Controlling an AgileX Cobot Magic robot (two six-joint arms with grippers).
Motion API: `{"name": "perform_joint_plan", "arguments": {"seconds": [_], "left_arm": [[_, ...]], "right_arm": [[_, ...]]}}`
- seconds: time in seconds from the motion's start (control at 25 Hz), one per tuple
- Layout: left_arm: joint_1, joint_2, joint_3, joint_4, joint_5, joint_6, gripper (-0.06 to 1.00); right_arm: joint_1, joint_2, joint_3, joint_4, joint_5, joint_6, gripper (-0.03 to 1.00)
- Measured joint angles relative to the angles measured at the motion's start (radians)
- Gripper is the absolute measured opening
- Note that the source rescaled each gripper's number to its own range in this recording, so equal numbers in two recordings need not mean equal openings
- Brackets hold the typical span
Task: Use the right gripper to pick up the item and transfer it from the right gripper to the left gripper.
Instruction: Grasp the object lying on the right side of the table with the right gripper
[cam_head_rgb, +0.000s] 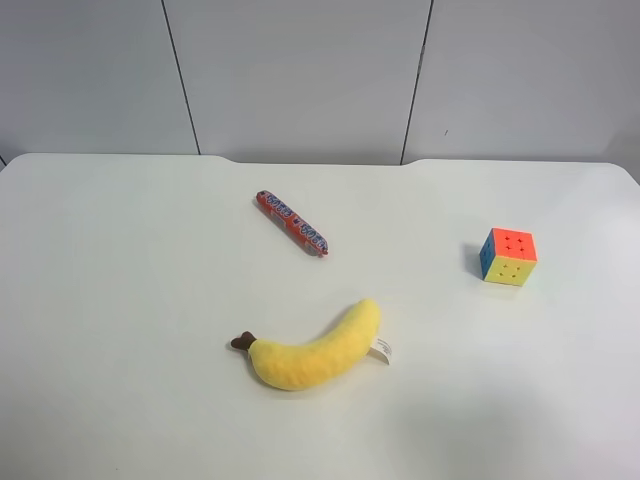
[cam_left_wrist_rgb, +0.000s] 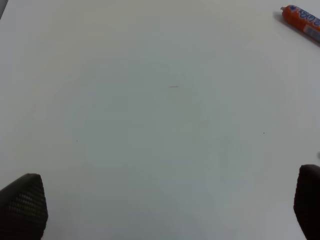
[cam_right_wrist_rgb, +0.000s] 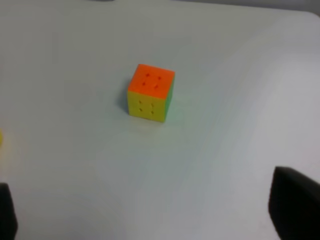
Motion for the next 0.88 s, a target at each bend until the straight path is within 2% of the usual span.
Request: {"name": "perform_joint_plan", "arguments": {"seconds": [0.88], "left_arm": [[0.000, 0.000, 0.000, 0.000, 0.000, 0.000, 1.00]], "right_arm": [[0.000, 0.000, 0.000, 0.000, 0.000, 0.000, 1.00]]}}
